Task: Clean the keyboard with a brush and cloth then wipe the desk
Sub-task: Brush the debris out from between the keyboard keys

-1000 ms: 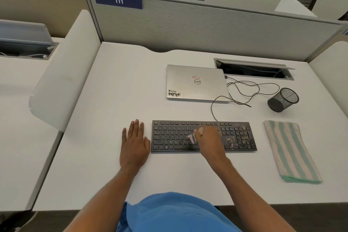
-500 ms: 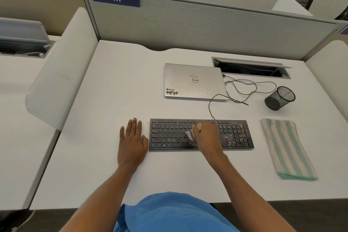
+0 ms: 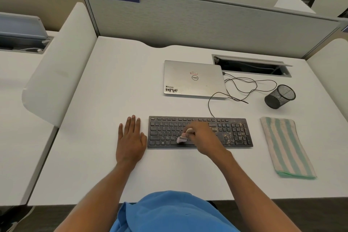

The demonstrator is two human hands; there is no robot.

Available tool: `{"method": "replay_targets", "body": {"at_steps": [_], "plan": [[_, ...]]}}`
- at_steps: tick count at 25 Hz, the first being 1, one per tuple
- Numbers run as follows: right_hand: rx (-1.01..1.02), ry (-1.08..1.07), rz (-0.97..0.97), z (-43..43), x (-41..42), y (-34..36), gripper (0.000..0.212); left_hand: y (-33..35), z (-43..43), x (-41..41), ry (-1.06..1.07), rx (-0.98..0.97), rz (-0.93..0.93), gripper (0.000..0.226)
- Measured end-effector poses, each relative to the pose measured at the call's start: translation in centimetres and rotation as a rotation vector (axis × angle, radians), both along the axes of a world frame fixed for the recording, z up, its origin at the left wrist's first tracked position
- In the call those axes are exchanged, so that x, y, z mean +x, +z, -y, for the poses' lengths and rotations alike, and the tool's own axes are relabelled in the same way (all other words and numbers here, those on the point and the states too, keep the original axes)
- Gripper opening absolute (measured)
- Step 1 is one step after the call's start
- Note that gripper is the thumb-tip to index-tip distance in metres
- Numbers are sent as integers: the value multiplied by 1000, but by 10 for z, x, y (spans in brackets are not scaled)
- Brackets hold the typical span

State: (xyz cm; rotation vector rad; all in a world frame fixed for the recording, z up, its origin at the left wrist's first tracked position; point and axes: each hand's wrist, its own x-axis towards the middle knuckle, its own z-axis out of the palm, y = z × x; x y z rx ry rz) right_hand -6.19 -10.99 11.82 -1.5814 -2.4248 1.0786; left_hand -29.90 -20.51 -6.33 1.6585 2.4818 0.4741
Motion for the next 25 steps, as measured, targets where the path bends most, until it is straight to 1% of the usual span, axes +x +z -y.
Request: {"method": "replay_targets", "body": {"at_steps": [2,4,6,8,9,11,14,16,18,21,23,25], "plan": [[-18,-17,61,-6,7,-3,14,-1,0,0,2,2,3,68],[-93,-121,60,-12,21,-7,15,-1,0,0,4,4,3,68],[-78,-191,76,-16,28,-3,10,-1,0,0,3,2,-1,68],[-63,-215,60,-19,27,-4,10,-1,0,0,1,-1,-2,68],[-65,-209,44,-17,21,-1,10,-1,0,0,1,0,-2,68],[-66,-146,35,-12,6,0,19,-1,0,0,4,0,0,68],[-31,-25,104,-7,-11,-4,21,1,0,1,5,-10,4,68],[-49,-53,126,-10,-5,-6,20,1,0,1,3,-6,2,68],[-126,-158,75,-14,11,-11,14,1,0,0,1,-8,0,68],[-195,-369,-96,-15,26,-7,13,2,0,0,1,-13,-2,68],[-164,-369,-115,-15,24,-7,13,1,0,1,1,-16,3,68],[-148,-290,-118,-9,11,1,15,1,1,1,2,-16,10,68]]}}
